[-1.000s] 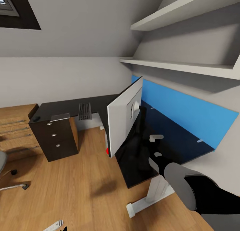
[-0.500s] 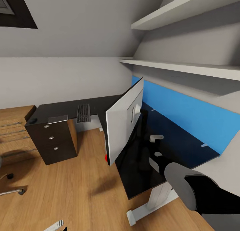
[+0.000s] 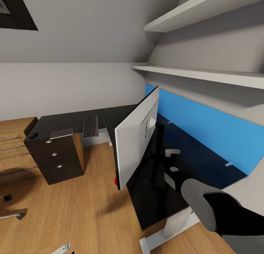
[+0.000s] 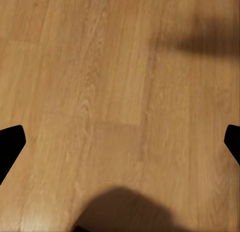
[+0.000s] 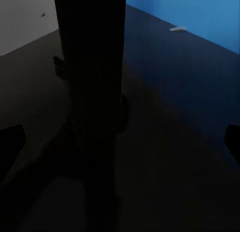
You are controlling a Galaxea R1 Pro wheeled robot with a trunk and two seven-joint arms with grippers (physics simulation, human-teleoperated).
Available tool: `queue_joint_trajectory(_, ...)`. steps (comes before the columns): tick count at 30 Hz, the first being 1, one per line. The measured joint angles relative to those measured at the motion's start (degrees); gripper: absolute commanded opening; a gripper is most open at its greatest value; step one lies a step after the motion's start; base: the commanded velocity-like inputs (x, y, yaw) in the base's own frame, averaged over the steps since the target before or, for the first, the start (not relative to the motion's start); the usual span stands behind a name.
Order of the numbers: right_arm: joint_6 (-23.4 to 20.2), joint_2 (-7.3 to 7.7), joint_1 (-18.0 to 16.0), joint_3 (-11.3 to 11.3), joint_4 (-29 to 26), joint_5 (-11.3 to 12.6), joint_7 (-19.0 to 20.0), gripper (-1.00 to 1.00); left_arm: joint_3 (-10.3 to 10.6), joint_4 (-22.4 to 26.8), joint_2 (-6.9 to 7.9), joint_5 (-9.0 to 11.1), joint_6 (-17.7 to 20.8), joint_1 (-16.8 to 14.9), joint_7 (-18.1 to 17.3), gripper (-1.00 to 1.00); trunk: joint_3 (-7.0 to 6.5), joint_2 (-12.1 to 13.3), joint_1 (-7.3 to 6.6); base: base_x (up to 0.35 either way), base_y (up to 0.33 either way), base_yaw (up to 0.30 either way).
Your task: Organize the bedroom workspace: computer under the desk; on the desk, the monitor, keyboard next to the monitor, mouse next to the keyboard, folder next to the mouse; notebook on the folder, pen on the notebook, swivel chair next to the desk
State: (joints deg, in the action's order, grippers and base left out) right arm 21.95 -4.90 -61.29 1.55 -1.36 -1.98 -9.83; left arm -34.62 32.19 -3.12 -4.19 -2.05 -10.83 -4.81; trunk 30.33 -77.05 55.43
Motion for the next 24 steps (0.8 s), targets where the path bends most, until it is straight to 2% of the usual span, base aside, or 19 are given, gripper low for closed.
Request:
queue_joint_trajectory(7, -0.06, 0.51, 0.00, -0.03, -0.02, 0.06, -0.01, 1.00, 0.03, -0.24, -0.01, -0.02, 0.00, 0.00, -0.02, 1.00, 0.00, 0.00, 0.01, 0.037, 0.000, 0.000)
queue_joint_trajectory(16, -0.06, 0.67, -0.01, -0.03, -0.03, 0.08, -0.01, 1.00, 0.04, -0.31, 0.02, -0.02, 0.00, 0.00, 0.00, 1.00, 0.00, 0.00, -0.01, 0.190, 0.000, 0.000)
queue_joint_trajectory(24, -0.03, 0.76, 0.00, 0.19, -0.08, -0.03, 0.04, 1.00, 0.04, -0.37, 0.02, -0.03, 0.00, 0.00, 0.00, 1.00, 0.00, 0.00, 0.01, 0.050, 0.000, 0.000)
